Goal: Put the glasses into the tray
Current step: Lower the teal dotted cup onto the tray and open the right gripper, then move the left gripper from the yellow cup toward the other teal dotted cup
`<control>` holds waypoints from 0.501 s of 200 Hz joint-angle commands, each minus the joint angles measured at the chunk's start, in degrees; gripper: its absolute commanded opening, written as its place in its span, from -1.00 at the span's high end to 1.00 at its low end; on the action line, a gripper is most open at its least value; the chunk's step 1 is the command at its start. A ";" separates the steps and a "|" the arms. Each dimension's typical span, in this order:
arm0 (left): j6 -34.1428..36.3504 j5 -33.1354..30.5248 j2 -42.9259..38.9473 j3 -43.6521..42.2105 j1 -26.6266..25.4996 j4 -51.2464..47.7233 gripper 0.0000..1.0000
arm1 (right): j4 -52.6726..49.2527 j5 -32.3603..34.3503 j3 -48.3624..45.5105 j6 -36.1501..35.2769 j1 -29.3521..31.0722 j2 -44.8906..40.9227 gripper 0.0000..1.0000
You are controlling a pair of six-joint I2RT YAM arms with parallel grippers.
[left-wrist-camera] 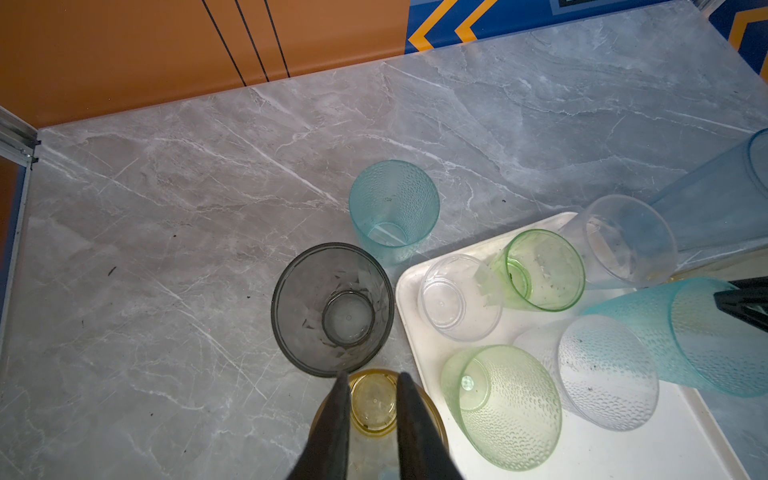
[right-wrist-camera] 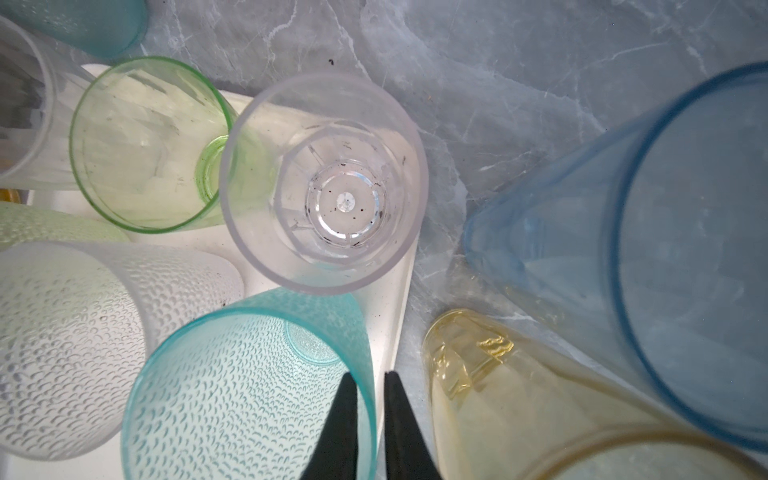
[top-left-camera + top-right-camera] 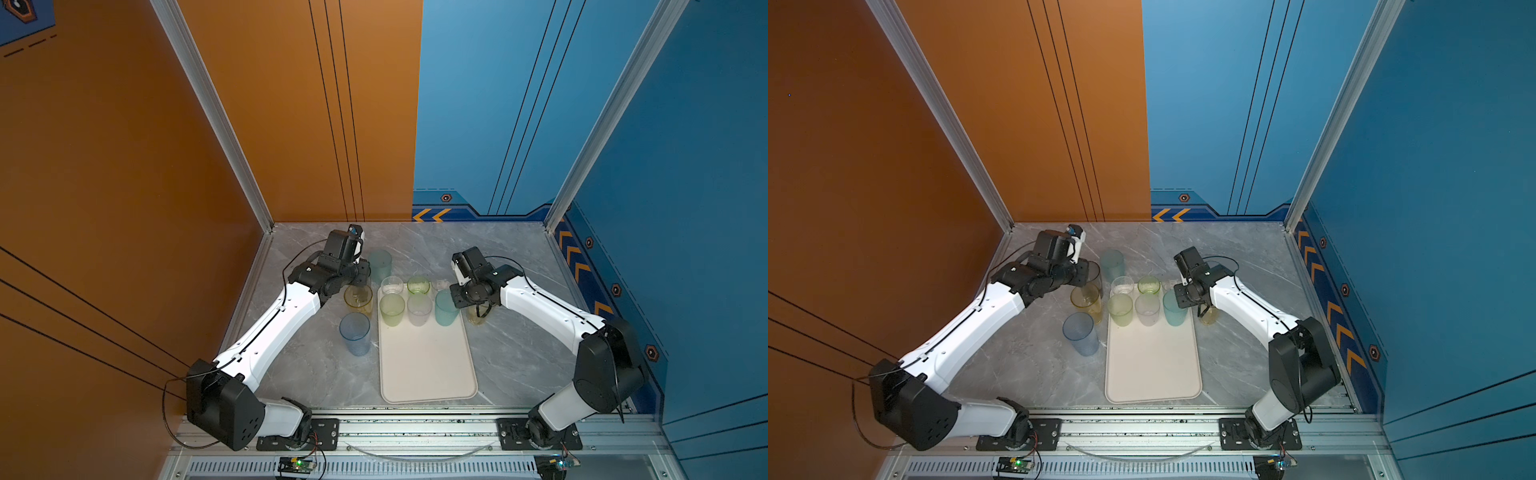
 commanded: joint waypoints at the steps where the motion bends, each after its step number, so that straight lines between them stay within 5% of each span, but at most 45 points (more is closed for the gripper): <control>1: 0.64 -0.79 0.36 1.88 -0.69 -1.30 0.55 | 0.67 -0.28 -0.86 0.84 -0.41 -0.37 0.70; 100: 1.65 -1.64 1.84 3.53 -0.69 -2.09 0.56 | 0.67 -0.01 -0.89 1.20 -0.28 -4.97 0.33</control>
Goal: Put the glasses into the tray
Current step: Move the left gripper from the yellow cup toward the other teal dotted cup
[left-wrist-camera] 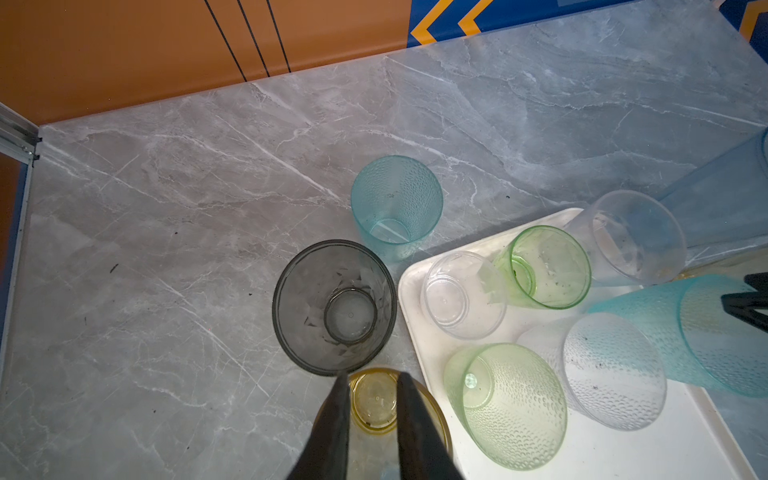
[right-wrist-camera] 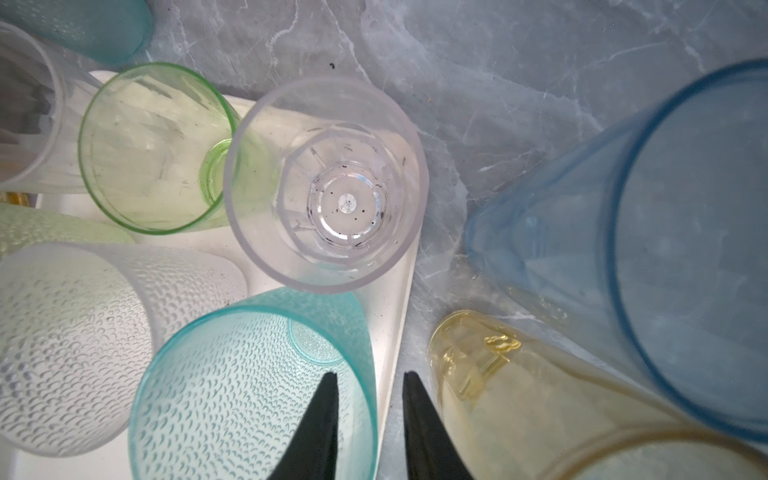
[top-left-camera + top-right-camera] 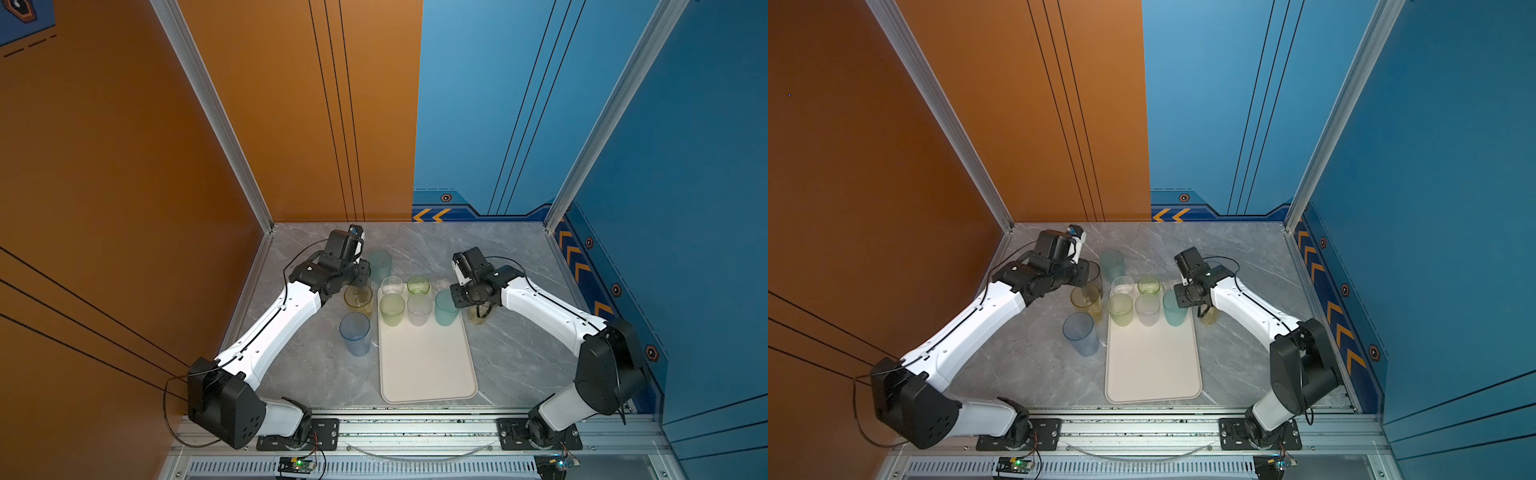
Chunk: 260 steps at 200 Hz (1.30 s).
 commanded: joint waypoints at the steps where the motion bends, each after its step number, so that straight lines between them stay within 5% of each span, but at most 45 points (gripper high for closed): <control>1: 1.28 -1.22 0.95 2.85 -0.65 -1.39 0.56 | 0.28 0.14 -0.56 0.39 -0.30 -3.85 0.32; 77: 3.78 0.32 7.51 10.72 0.61 -2.39 0.56 | 3.24 -4.69 0.75 0.28 0.98 -11.25 0.19; 182: 5.32 13.18 29.59 31.95 6.65 -12.59 0.49 | 3.97 -5.93 2.69 -1.20 3.07 -7.98 0.15; 260: 7.04 12.70 38.63 40.37 7.52 -18.14 0.51 | 4.10 -6.45 2.50 -2.14 2.23 -7.01 0.14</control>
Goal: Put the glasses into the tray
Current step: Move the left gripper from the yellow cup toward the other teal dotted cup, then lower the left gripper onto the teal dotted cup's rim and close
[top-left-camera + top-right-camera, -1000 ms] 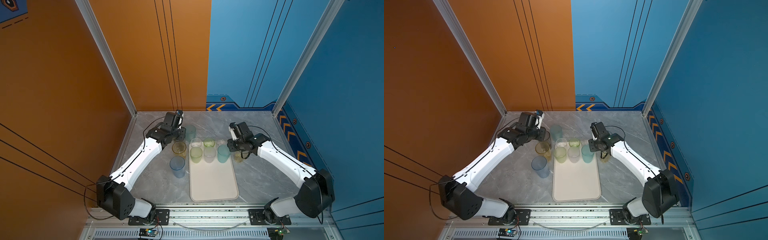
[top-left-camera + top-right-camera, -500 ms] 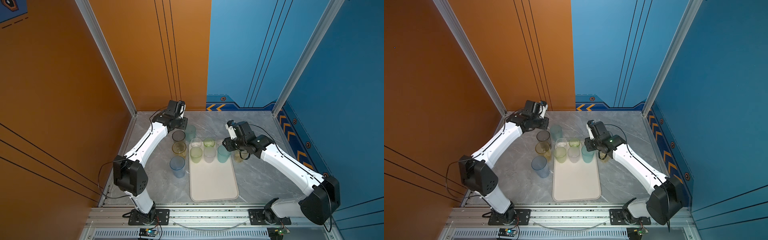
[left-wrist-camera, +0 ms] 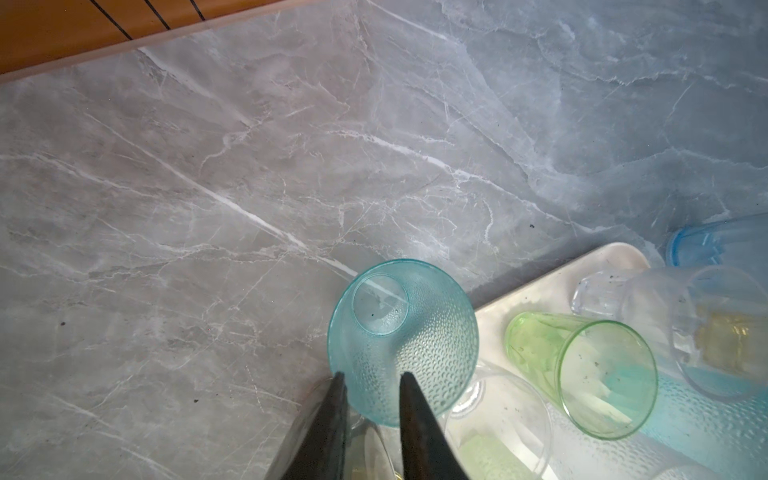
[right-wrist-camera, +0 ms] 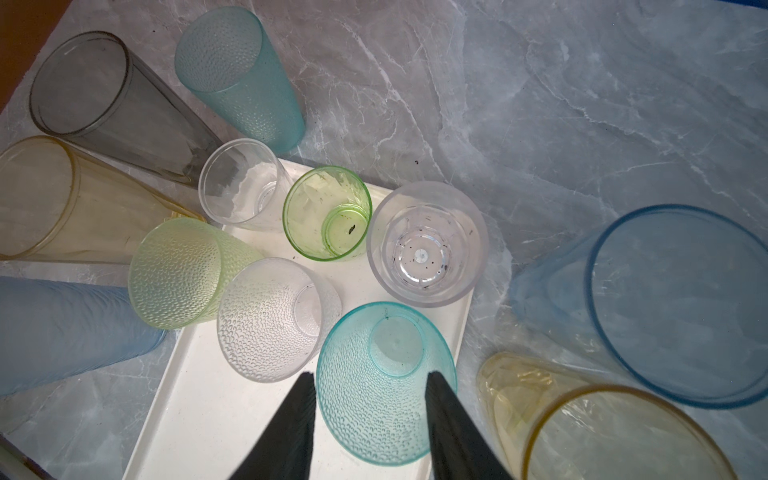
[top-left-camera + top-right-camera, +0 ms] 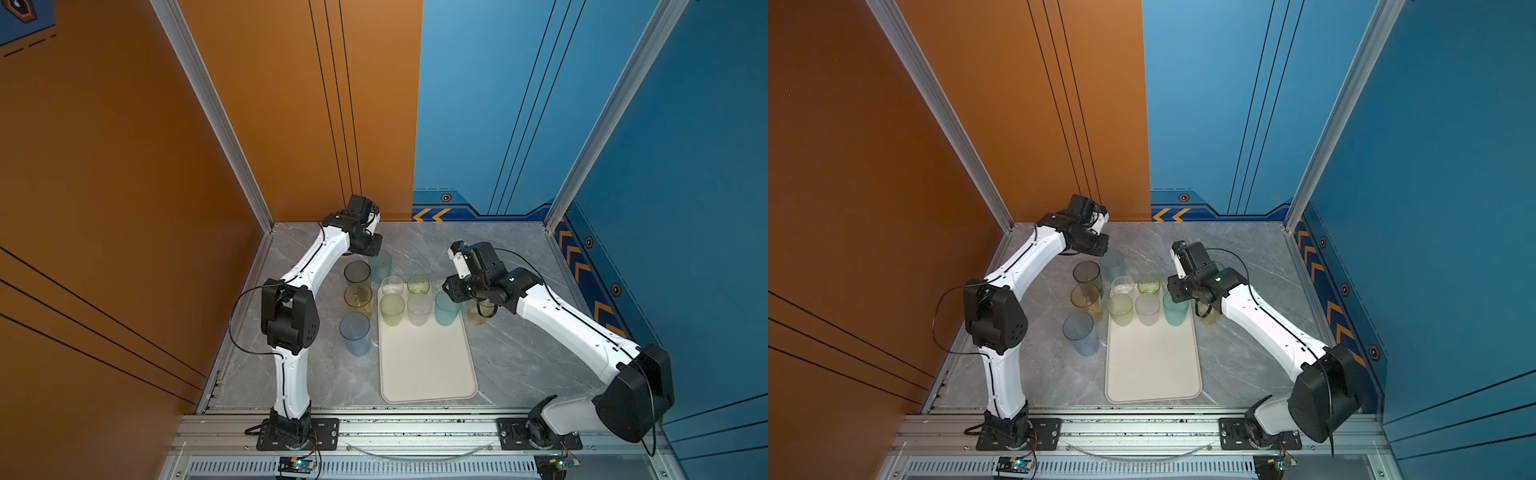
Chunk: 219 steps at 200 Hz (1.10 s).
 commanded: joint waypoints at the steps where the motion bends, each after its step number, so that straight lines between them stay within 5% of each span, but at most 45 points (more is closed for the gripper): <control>1: 1.40 0.74 1.25 2.46 0.77 -3.28 0.51 | 1.02 -1.03 1.09 -1.00 -0.42 0.88 0.14; 219: 2.49 -0.05 9.09 6.55 1.61 -5.54 0.52 | 2.53 -1.97 0.06 -0.89 -0.61 2.13 0.13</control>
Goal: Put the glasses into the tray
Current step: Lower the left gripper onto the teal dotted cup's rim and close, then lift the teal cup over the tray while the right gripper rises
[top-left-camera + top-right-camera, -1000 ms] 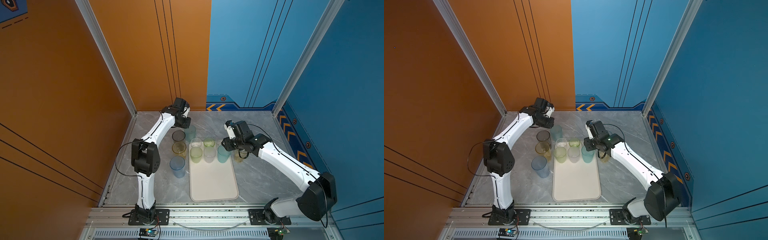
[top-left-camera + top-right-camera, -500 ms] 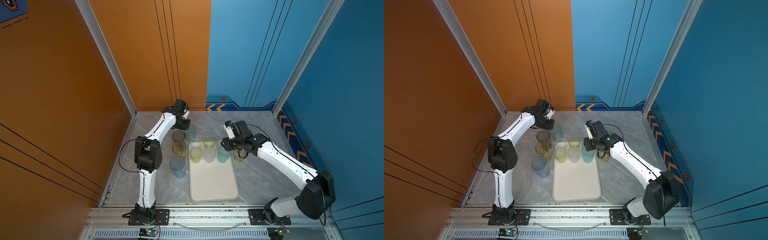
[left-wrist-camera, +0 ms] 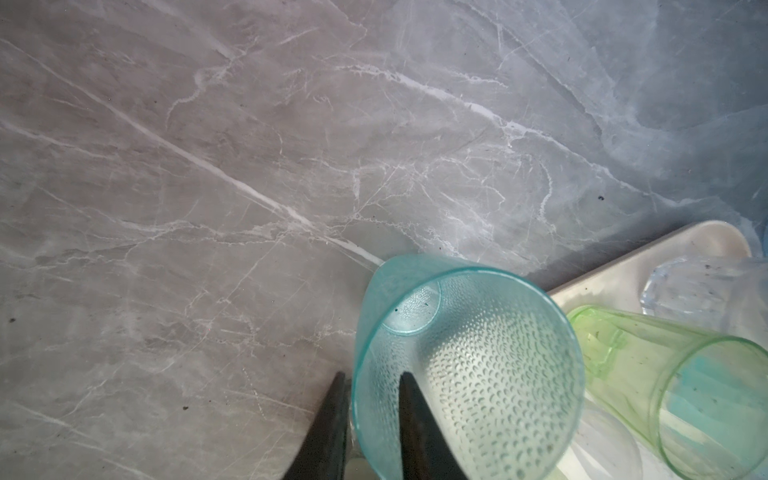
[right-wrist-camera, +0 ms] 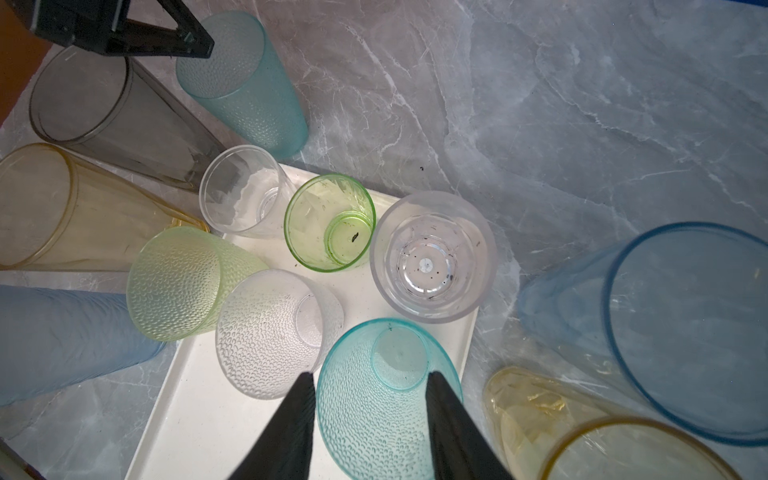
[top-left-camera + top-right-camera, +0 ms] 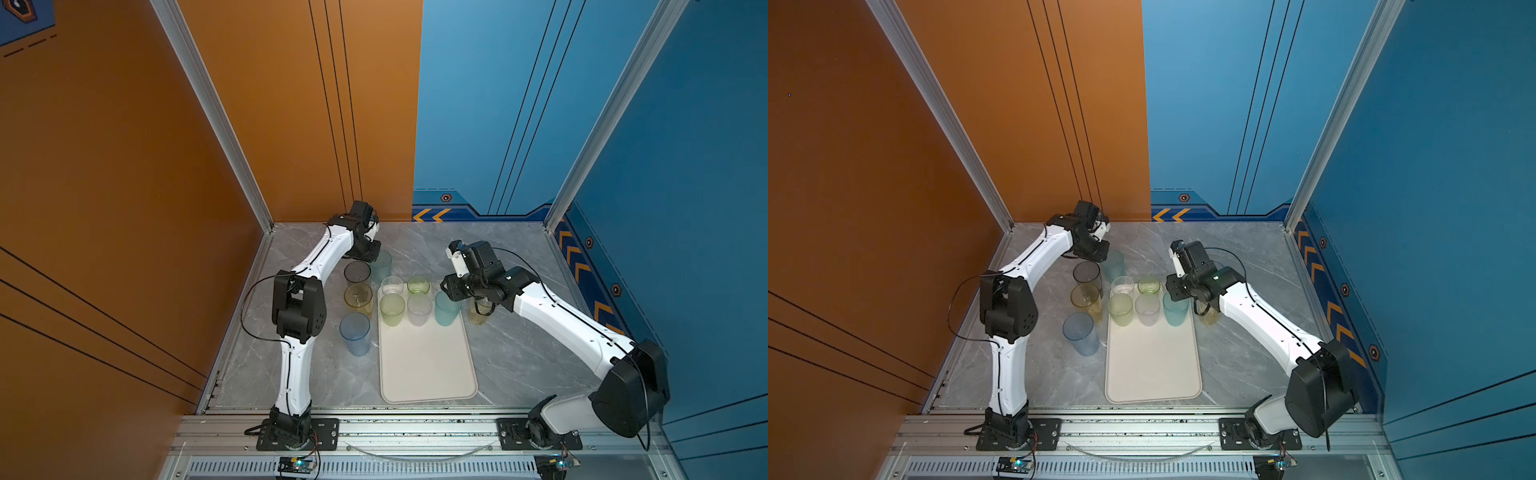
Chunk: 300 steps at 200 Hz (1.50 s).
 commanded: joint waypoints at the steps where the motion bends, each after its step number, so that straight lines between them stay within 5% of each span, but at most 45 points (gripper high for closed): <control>1: 0.93 -0.02 1.45 2.43 0.41 -1.58 0.52 | 0.65 -1.09 0.05 -0.56 -0.27 0.56 0.13; 153: 1.78 -2.05 5.33 7.63 -0.30 -4.91 0.75 | 1.62 -1.51 -1.55 -0.30 -1.14 0.47 0.13; 204: 1.68 -2.38 5.42 8.27 -0.56 -4.90 0.99 | 1.54 -1.48 -1.80 -0.21 -1.24 -0.05 0.13; 300: 3.21 -5.25 1.24 11.14 -3.67 -4.82 1.00 | 1.57 -1.09 -2.67 0.84 -1.25 -1.43 0.13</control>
